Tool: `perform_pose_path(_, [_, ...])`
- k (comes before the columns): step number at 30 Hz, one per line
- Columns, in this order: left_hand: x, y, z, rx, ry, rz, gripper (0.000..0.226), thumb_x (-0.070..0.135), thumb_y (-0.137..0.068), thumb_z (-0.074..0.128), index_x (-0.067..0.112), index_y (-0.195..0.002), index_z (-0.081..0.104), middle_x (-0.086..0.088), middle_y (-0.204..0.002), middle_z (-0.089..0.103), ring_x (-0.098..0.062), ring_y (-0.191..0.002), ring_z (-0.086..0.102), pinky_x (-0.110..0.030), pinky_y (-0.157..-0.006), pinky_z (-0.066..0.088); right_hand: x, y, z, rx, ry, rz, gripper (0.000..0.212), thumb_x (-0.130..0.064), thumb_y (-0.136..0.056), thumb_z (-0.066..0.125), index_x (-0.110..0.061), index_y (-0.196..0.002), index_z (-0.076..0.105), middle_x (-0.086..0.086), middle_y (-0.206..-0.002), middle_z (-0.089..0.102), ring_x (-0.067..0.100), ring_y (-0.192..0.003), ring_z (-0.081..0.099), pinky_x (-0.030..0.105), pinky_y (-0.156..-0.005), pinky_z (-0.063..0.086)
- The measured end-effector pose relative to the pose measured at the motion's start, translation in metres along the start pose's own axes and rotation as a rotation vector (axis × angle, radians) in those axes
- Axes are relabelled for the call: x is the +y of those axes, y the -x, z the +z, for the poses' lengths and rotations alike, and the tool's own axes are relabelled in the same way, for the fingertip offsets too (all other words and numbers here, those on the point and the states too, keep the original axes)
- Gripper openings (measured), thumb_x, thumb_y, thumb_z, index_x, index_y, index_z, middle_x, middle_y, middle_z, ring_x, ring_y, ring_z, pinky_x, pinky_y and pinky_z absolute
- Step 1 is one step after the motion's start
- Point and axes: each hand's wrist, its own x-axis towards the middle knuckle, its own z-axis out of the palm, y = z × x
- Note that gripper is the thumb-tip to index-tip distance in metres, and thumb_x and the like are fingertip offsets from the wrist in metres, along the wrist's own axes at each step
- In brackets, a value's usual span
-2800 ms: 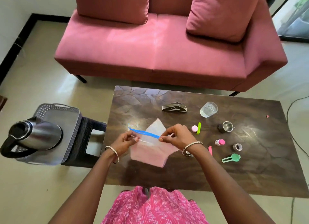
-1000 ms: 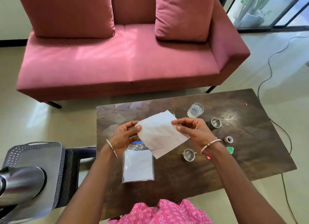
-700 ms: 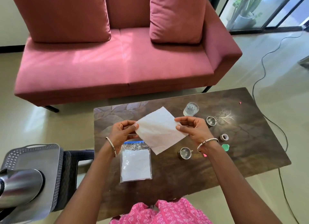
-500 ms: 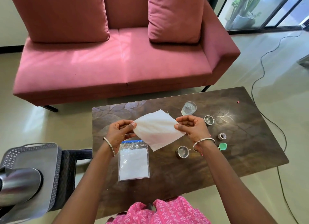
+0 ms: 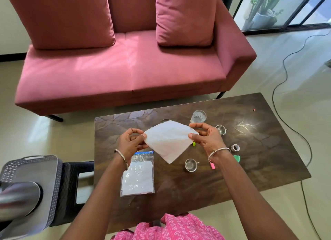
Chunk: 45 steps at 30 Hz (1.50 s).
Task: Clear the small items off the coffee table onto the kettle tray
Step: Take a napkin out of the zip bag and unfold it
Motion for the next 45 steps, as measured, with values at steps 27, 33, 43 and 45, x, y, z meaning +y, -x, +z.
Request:
perform_pose_path(27, [0.002, -0.006, 0.038, -0.043, 0.036, -0.073, 0.016, -0.003, -0.088, 0.062, 0.005, -0.095, 0.075, -0.013, -0.101, 0.074, -0.027, -0.088, 0.072, -0.028, -0.067, 0.062, -0.010, -0.030, -0.055, 0.003, -0.031, -0.028, 0.017, 0.008, -0.078, 0.075, -0.006, -0.087, 0.078, 0.012, -0.081, 0.075, 0.022, -0.071, 0.071, 0.027, -0.067, 0.062])
perform_pose_path(33, [-0.004, -0.015, 0.042, 0.030, 0.027, -0.031, 0.018, 0.002, -0.081, 0.073, 0.006, -0.098, 0.075, -0.012, -0.099, 0.075, -0.023, -0.087, 0.073, -0.028, -0.068, 0.061, -0.009, -0.042, -0.057, -0.029, 0.038, -0.040, 0.023, 0.009, -0.074, 0.077, -0.008, -0.089, 0.078, 0.001, -0.073, 0.075, 0.009, -0.069, 0.069, 0.017, -0.063, 0.055])
perform_pose_path(43, [-0.013, -0.029, 0.049, 0.133, -0.224, 0.104, 0.026, 0.004, -0.076, 0.078, 0.001, -0.101, 0.074, -0.010, -0.089, 0.075, -0.022, -0.079, 0.072, -0.026, -0.068, 0.062, 0.001, -0.070, -0.063, -0.075, 0.124, -0.011, 0.025, 0.006, -0.074, 0.078, -0.016, -0.084, 0.080, 0.007, -0.087, 0.078, 0.014, -0.082, 0.072, 0.019, -0.072, 0.057])
perform_pose_path(45, [-0.016, -0.034, 0.050, 0.153, -0.318, 0.128, 0.023, 0.008, -0.076, 0.078, 0.004, -0.099, 0.075, -0.010, -0.085, 0.075, -0.023, -0.077, 0.072, -0.029, -0.068, 0.062, 0.004, -0.076, -0.064, -0.078, 0.157, 0.000, 0.021, 0.003, -0.075, 0.079, -0.017, -0.082, 0.080, 0.007, -0.089, 0.078, 0.015, -0.084, 0.073, 0.019, -0.073, 0.057])
